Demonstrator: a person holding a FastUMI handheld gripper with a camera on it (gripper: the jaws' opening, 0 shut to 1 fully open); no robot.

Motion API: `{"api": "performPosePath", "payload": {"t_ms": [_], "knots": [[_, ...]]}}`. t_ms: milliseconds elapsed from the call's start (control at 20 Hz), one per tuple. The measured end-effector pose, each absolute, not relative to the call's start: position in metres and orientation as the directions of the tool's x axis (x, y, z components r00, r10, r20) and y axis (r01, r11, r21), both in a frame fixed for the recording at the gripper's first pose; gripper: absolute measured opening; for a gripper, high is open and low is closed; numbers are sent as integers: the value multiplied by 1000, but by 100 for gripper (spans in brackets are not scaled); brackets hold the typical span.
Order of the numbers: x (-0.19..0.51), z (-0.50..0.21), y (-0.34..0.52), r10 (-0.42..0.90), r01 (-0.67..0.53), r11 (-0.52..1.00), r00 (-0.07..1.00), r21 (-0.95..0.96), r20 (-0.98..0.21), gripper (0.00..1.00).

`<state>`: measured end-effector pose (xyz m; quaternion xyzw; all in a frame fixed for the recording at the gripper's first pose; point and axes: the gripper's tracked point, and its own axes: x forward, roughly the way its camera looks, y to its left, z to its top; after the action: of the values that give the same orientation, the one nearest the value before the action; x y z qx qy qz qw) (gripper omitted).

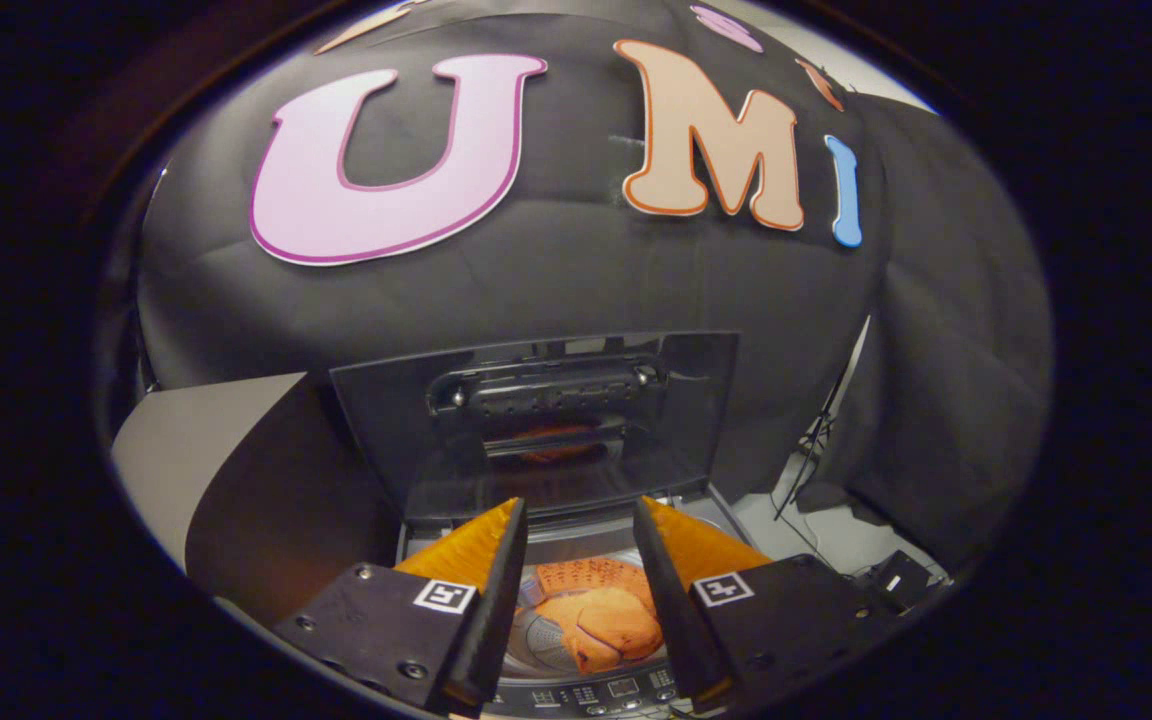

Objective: Put the clothes into the washing machine and then close the washing machine lid.

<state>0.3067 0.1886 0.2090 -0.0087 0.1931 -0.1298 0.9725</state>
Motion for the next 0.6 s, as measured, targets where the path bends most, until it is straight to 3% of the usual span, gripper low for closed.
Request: {"api": "performPosePath", "payload": {"t_ms": [50, 400, 600], "knots": [[306, 212, 190, -256, 246, 966, 894, -74, -368, 65], [324, 232, 203, -246, 229, 969, 909, -93, -336, 94], [351, 263, 219, -230, 210, 973, 932, -99, -282, 94]]}}
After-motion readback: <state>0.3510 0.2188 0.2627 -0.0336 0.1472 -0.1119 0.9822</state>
